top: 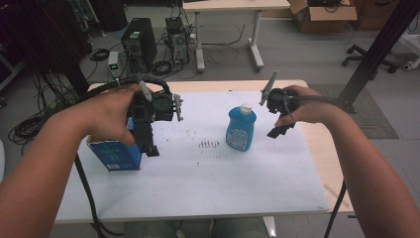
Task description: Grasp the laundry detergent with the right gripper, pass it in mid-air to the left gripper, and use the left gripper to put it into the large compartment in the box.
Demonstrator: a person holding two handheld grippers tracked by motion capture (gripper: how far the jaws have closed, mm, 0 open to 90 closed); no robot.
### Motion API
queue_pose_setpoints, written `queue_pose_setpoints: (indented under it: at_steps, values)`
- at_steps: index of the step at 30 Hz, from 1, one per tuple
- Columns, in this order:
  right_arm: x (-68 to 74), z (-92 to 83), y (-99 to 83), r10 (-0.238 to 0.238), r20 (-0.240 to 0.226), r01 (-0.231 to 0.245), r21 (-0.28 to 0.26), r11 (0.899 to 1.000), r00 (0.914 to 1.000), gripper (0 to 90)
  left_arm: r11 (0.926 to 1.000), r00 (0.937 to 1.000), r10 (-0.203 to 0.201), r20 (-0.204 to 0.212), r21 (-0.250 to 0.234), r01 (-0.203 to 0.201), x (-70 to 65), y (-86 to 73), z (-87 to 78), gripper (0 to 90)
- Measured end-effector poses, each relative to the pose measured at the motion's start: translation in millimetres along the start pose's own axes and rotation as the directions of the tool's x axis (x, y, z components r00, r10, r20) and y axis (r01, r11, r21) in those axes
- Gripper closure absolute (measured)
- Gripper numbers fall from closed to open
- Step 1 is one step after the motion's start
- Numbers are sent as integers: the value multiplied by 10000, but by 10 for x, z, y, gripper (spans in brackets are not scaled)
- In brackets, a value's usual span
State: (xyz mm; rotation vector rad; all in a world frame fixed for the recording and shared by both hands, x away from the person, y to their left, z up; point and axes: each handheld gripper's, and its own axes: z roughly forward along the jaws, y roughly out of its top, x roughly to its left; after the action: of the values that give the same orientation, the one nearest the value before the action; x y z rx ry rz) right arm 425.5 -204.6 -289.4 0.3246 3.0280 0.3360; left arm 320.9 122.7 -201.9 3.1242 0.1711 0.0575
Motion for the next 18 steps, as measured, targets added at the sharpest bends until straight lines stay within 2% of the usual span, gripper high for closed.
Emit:
queue_pose_setpoints:
  at_steps: [5,12,18]
  values:
    - [40,41,-26,-38,20,38,-39,10000,10000,47,9999,10000,-7,59,100,6,-24,-4,88,2]
    - [105,81,-76,187,116,-181,-503,9986,9998,47,9999,10000,81,34,120,-81,-62,14,186,2]
    - [147,127,-126,343,148,-330,-795,9963,9993,45,9993,9999,150,-21,339,-149,-78,42,301,2]
